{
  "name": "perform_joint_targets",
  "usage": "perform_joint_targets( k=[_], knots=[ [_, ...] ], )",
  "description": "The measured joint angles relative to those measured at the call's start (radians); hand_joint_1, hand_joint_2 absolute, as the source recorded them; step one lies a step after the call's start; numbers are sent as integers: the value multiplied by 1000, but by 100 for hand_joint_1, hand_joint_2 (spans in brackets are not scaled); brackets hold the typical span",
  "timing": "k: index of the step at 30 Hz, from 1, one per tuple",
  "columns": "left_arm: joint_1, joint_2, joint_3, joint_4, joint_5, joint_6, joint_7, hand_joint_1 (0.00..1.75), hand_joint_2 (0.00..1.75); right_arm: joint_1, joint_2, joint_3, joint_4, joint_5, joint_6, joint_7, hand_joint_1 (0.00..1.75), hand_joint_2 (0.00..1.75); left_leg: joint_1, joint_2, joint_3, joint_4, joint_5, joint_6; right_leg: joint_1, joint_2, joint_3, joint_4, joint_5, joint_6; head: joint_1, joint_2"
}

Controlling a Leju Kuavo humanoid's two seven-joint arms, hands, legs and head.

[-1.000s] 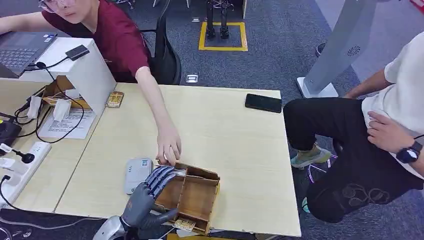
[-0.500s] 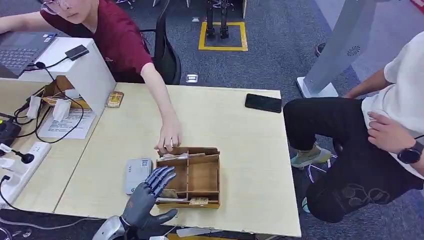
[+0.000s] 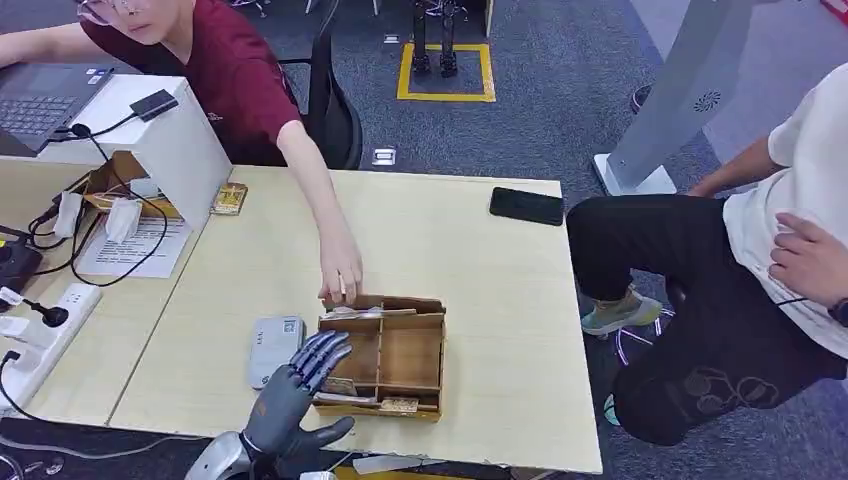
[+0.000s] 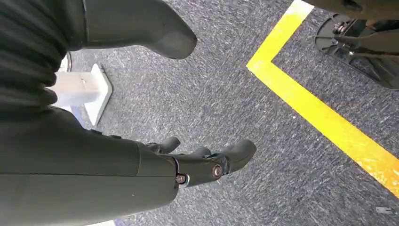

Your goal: Pass the card to the sensor for recognition and then transmit it.

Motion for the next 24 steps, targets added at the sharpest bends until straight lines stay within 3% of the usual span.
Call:
perform_joint_targets(
  k=[6, 11, 24],
  knots=[
    [3, 7, 27, -6, 7, 23, 1, 0, 175, 0, 0, -2, 0, 0, 0, 0, 0, 175, 0, 0, 0, 0, 0, 0, 0, 0, 0, 0, 0, 0, 0, 0],
    [30, 30, 46, -80, 24, 5, -60, 0, 175, 0, 0, -16, 0, -3, 2, 0, 0, 175, 0, 0, 0, 0, 0, 0, 0, 0, 0, 0, 0, 0, 0, 0],
    [69, 55, 46, -145, 16, -4, -68, 0, 175, 0, 0, -26, 0, -4, -3, 0, 0, 175, 0, 0, 0, 0, 0, 0, 0, 0, 0, 0, 0, 0, 0, 0]
  ],
)
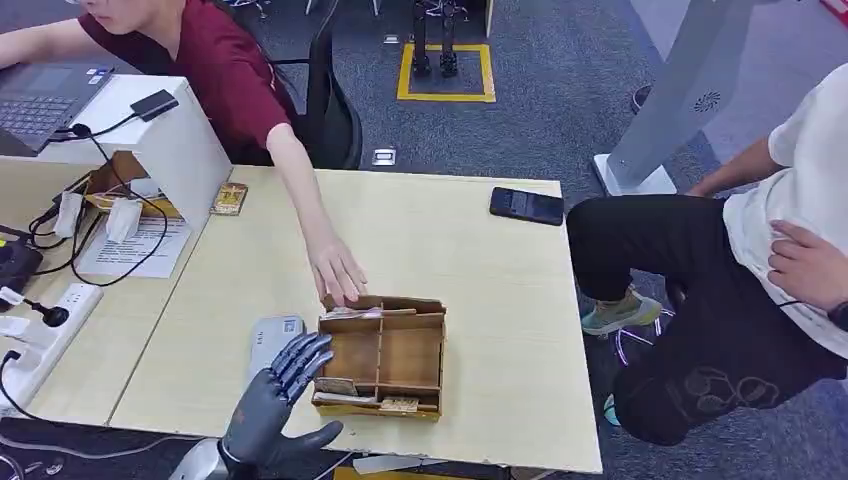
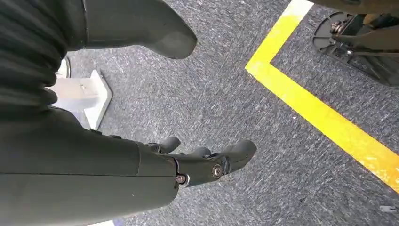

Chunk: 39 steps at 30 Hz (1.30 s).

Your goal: Pass the card to the sensor for recognition and then transmit it.

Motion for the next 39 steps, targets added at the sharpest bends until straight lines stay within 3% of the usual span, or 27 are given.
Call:
perform_joint_targets(
  k=[19, 25, 33, 39],
  knots=[
    [0, 18, -1, 0, -37, 3, 23, 0, 175, 0, 0, -8, 0, 4, 0, 0, 0, 175, 0, 0, 0, 0, 0, 0, 0, 0, 0, 0, 0, 0, 0, 0],
    [-11, 19, -2, 24, -80, 21, 73, 0, 175, -1, 0, -8, 0, 14, -6, 0, 0, 175, 0, 0, 0, 0, 0, 0, 0, 0, 0, 0, 0, 0, 0, 0],
    [-24, 19, -2, 56, -98, 38, 85, 0, 175, -1, 0, -8, 0, 16, -8, -3, 0, 175, 0, 0, 0, 0, 0, 0, 0, 0, 0, 0, 0, 0, 0, 0],
    [-34, 19, -2, 92, -161, 48, 127, 0, 175, -2, 0, -8, 0, 25, -8, -4, 0, 175, 0, 0, 0, 0, 0, 0, 0, 0, 0, 0, 0, 0, 0, 0]
  ],
)
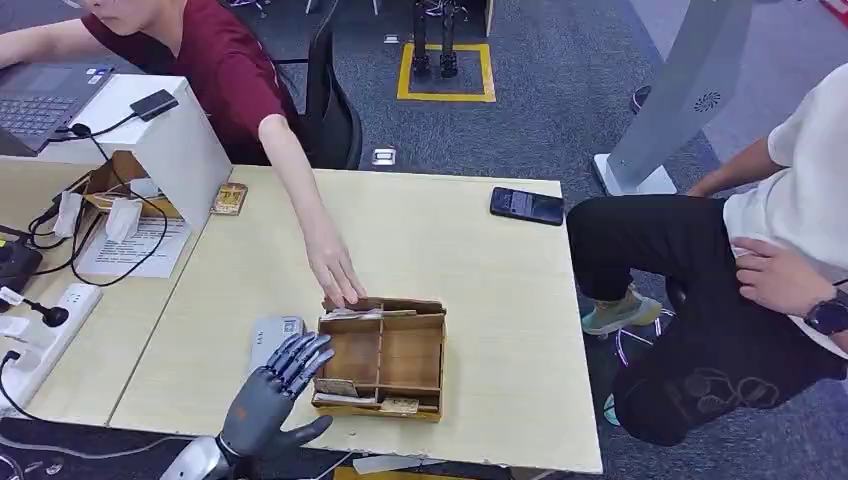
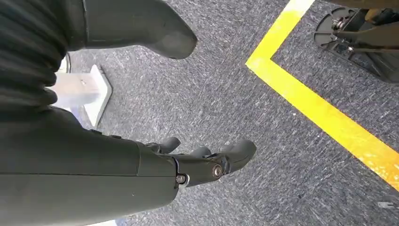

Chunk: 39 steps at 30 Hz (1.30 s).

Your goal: Pass the card to the sensor for recognition and then transmit it.

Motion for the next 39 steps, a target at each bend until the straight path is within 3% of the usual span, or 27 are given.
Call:
perform_joint_targets(
  k=[5, 27, 39],
  knots=[
    [-19, 4, 0, 43, -43, 10, 32, 0, 175, 0, 0, 0, 0, 6, -3, 0, 0, 175, 0, 0, 0, 0, 0, 0, 0, 0, 0, 0, 0, 0, 0, 0],
    [-36, 4, -1, 80, -39, 5, 40, 0, 175, -1, 0, 0, 0, 9, 0, -7, 0, 175, 0, 0, 0, 0, 0, 0, 0, 0, 0, 0, 0, 0, 0, 0],
    [-34, 2, -2, 74, 49, -26, -8, 0, 175, 0, 0, 0, 0, 9, -1, -7, 0, 175, 0, 0, 0, 0, 0, 0, 0, 0, 0, 0, 0, 0, 0, 0]
  ],
)
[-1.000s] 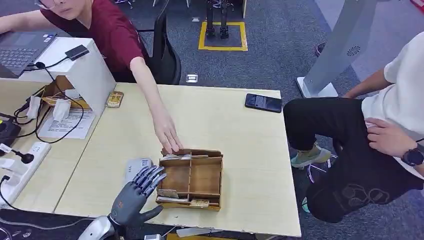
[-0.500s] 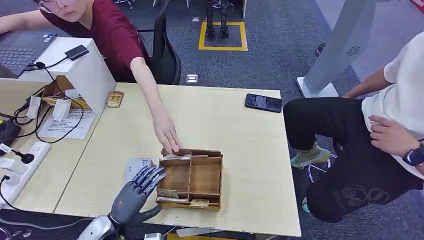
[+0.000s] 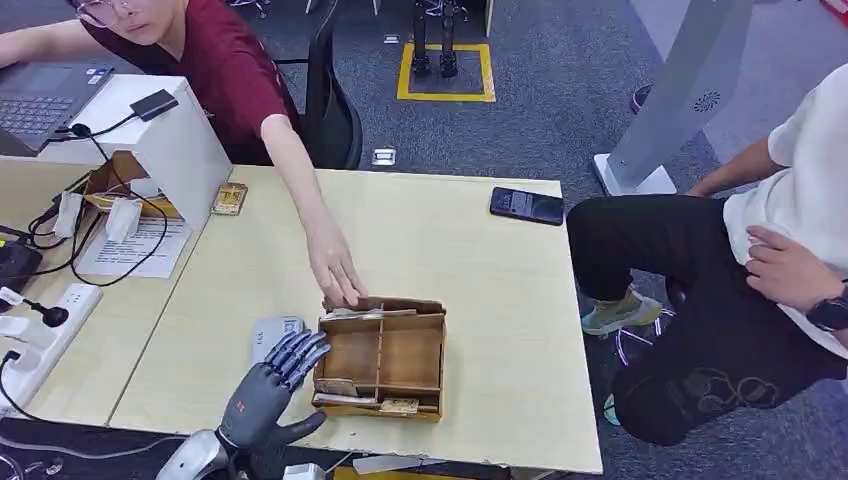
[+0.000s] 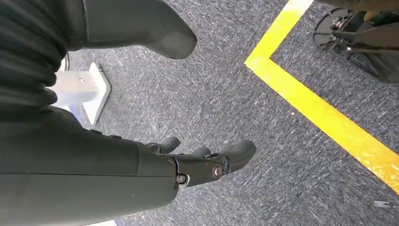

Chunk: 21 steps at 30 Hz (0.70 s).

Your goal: Pass the card to the sensor for recognition and then transmit it.

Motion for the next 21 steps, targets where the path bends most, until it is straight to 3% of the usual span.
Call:
perform_joint_targets(
  k=[4, 10, 21],
  knots=[
    [1, 0, 0, -11, 14, -1, -10, 0, 175, 0, 0, 0, 0, 1, 1, 0, 0, 175, 0, 0, 0, 0, 0, 0, 0, 0, 0, 0, 0, 0, 0, 0],
    [7, -2, -3, -25, 81, -64, -56, 0, 175, 0, 0, 0, 0, 3, 1, -1, 0, 175, 0, 0, 0, 0, 0, 0, 0, 0, 0, 0, 0, 0, 0, 0],
    [7, -5, -21, -26, 87, -90, -66, 0, 175, 0, 0, -1, 0, 6, 1, -4, 0, 175, 0, 0, 0, 0, 0, 0, 0, 0, 0, 0, 0, 0, 0, 0]
  ],
)
